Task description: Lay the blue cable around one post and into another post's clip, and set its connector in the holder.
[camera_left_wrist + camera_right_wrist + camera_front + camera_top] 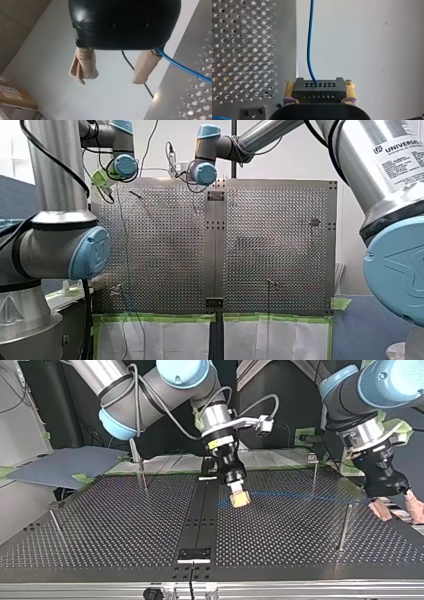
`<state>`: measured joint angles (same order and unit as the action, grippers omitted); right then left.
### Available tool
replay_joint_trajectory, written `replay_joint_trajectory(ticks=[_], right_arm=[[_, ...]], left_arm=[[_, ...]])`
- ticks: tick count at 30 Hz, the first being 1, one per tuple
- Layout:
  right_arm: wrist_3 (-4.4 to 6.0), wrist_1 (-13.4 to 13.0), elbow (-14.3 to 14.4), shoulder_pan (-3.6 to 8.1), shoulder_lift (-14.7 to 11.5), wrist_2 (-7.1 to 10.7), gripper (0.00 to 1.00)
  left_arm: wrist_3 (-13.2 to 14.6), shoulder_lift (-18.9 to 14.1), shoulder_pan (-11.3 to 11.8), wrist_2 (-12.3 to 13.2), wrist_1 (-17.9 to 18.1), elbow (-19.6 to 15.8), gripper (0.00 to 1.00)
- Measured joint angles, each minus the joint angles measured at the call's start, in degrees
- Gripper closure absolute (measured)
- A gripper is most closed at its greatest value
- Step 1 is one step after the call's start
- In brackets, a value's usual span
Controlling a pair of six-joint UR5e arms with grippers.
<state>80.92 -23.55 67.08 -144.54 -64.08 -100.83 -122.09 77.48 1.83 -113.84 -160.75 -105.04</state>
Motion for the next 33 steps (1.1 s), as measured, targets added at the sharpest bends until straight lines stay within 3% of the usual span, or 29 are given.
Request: replay_joint_trajectory(ticks=[8, 19, 33], right_arm=[[-0.77, 3.0, -4.1, -0.8, 2.5, 0.08, 1.0], [-0.74, 4.7, -8.1, -1.73, 5.4, 0.21, 1.0], [-0.29, 5.7, -11.3, -1.19, 7.8, 0.51, 1.0]], left_arm=[[-1.2, 1.8, 4.9, 4.9, 0.1, 1.7, 0.0], [-2.4, 5.1, 10.9, 10.9, 0.9, 4.4, 0.0], [-1.6, 13.1, 12.9, 14.6, 1.8, 7.3, 0.0]])
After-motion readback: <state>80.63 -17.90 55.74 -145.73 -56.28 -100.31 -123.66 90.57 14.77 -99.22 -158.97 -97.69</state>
